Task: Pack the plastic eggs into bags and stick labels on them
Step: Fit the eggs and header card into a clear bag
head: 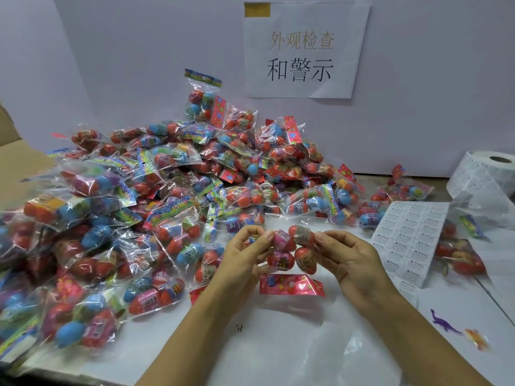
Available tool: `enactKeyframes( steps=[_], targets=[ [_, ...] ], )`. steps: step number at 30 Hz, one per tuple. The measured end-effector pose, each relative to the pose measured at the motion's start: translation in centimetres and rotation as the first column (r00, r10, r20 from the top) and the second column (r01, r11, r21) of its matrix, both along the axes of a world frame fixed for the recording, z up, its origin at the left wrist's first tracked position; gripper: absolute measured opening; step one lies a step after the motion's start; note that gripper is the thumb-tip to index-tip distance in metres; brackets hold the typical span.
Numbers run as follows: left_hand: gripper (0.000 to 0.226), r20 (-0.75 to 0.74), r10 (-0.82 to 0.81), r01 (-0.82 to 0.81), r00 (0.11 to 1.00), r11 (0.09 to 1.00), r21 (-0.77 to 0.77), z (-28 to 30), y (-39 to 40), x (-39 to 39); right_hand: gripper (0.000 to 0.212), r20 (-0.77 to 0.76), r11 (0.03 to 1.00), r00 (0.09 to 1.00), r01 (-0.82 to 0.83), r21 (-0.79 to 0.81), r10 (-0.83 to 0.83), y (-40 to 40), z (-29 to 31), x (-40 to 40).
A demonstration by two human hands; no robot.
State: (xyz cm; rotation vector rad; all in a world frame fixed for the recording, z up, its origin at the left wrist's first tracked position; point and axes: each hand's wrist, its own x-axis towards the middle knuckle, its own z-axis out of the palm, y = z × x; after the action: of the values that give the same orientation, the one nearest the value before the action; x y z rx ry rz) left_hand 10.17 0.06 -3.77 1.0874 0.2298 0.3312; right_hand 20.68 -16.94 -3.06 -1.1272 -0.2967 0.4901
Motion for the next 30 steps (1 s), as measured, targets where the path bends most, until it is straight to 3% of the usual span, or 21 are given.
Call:
enactKeyframes(
  steps=[2, 7, 10, 14, 19, 21, 23, 27, 30],
  targets=[
    [0.018, -0.006, 0.008, -0.008, 1.0, 1.0, 0.006, 0.0, 0.0, 0.0, 0.008, -0.009, 1.0, 1.0, -0.017, 0.013, 0.018, -0.1, 0.1, 0.0],
    [0.017, -0.017, 0.015, -0.015, 1.0, 1.0, -0.022, 0.1, 0.0, 0.0, 0.026, -0.033, 0.999, 0.999, -0.036, 0.028, 0.037, -0.2, 0.2, -0.1],
    [0.015, -0.015, 0.014, -0.014, 1.0, 1.0, -0.023, 0.2, -0.1, 0.0, 0.022, -0.052, 0.999, 0.999, -0.009, 0.031, 0.01, -0.1, 0.2, -0.2],
    [0.03, -0.058, 0.042, -0.041, 0.997, 0.999, 0.015, 0.2, -0.2, 0.2, 0.016, -0.052, 1.0, 0.999, 0.015, 0.005, -0.015, 0.1, 0.1, -0.3],
    [0.052, -0.064, 0.033, -0.026, 0.997, 0.994, 0.108, -0.1, -0.6, 0.1, 0.024, 0.112, 0.997, 0.993, -0.013, -0.072, 0.021, 0.1, 0.3, -0.8],
    [0.058, -0.026, 0.039, -0.035, 0.999, 0.987, 0.158, -0.3, -0.8, 0.0, 0.042, 0.169, 0.992, 0.985, 0.005, -0.124, 0.017, 0.2, -0.1, -0.9],
    [0.054, -0.025, 0.041, -0.037, 0.999, 0.985, 0.167, -0.2, -0.9, -0.2, 0.053, 0.169, 0.988, 0.986, 0.028, -0.152, -0.002, 0.4, -0.2, -0.9],
    [0.023, -0.023, -0.003, 0.004, 1.0, 0.999, 0.053, 0.2, -0.9, -0.1, 0.05, 0.072, 0.997, 0.997, 0.002, -0.082, 0.004, 0.2, 0.0, -0.5],
    [0.018, -0.019, -0.016, 0.015, 1.0, 1.0, -0.012, 0.4, -0.7, -0.1, 0.044, -0.015, 0.999, 1.0, -0.012, -0.032, 0.012, 0.2, 0.2, -0.4]
  ],
)
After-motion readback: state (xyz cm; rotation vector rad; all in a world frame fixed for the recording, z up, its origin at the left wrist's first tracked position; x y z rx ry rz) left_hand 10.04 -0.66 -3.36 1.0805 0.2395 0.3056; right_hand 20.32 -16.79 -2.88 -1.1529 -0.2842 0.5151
